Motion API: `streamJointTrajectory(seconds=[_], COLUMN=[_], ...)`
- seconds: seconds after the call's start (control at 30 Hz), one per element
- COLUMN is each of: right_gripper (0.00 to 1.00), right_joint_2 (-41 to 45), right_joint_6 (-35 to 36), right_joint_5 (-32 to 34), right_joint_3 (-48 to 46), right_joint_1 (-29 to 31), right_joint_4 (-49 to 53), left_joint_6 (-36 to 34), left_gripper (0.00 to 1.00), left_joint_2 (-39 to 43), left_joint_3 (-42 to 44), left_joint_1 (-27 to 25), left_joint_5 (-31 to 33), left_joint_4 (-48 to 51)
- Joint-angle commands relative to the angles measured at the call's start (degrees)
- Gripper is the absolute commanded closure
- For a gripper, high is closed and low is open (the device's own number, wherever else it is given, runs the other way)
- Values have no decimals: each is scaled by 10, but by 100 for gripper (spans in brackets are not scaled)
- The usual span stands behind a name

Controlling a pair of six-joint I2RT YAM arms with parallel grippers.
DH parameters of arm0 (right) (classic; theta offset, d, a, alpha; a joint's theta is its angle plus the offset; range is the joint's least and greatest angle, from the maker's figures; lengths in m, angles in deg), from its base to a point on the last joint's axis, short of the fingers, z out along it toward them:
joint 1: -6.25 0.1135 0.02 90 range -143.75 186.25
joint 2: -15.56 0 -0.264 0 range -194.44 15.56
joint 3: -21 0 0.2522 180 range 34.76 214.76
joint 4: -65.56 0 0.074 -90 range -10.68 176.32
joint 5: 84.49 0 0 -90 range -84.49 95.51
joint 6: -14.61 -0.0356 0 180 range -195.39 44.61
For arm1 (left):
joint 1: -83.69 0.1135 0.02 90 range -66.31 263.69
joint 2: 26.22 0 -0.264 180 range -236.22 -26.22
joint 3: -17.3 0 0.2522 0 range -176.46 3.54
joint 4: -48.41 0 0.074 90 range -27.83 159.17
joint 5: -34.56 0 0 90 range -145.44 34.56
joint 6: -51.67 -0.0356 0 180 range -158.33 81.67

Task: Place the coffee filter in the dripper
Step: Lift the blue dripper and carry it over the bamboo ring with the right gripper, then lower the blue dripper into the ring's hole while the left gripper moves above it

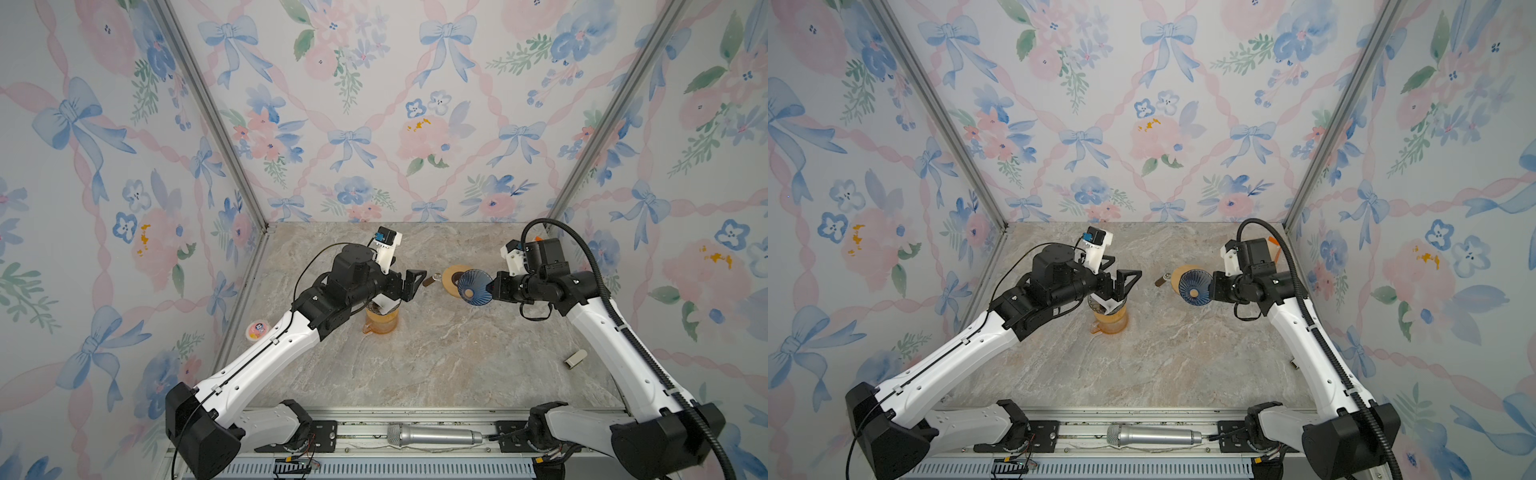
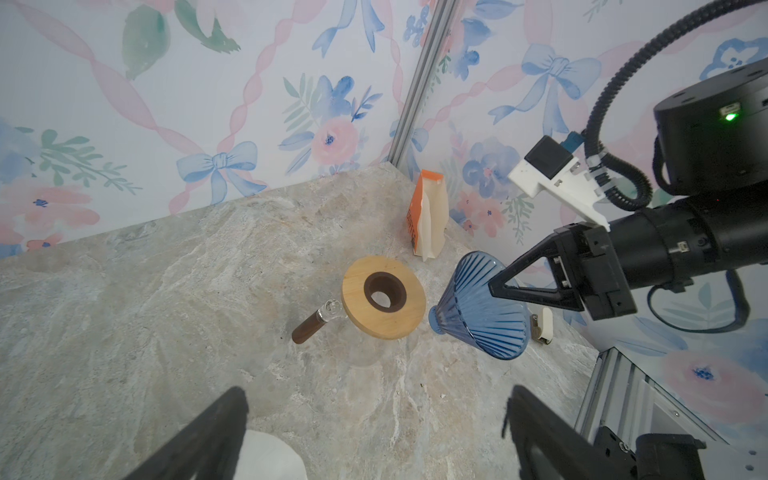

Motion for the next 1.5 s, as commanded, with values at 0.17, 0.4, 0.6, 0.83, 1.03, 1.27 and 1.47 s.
streamJointTrajectory(seconds=[0.17,0.4,0.6,0.83,1.03,1.27,1.47], right_gripper=[100,100,100,100,100,100,100], right_joint_2=[-70,-117,-150,-174,-203,-257,-281], right_joint_6=[-47,-52,-49,-44,-31,8,54], right_joint_5=[-26,-28,-22,-21,-10,13,-4], right_joint_3=[37,59,68,74,101,163,204], right_joint_1=[-26,-38,-41,-37,-26,-14,-8], right_joint_4=[-69,-102,-93,-68,-26,85,166], left_joint_6=[-22,-23,-23,-23,-21,-21,-22], left_gripper=[2,2,2,2,2,2,2], left_joint_2=[-50,-58,-53,-51,-64,-75,-92], left_joint_3=[-29,-28,-24,-19,-22,-21,-40], left_joint_1=[26,35,43,50,50,50,50], left_joint_5=[-38,-39,-37,-39,-49,-56,-67], left_joint_4=[-3,-3,-3,-3,-2,-1,-1])
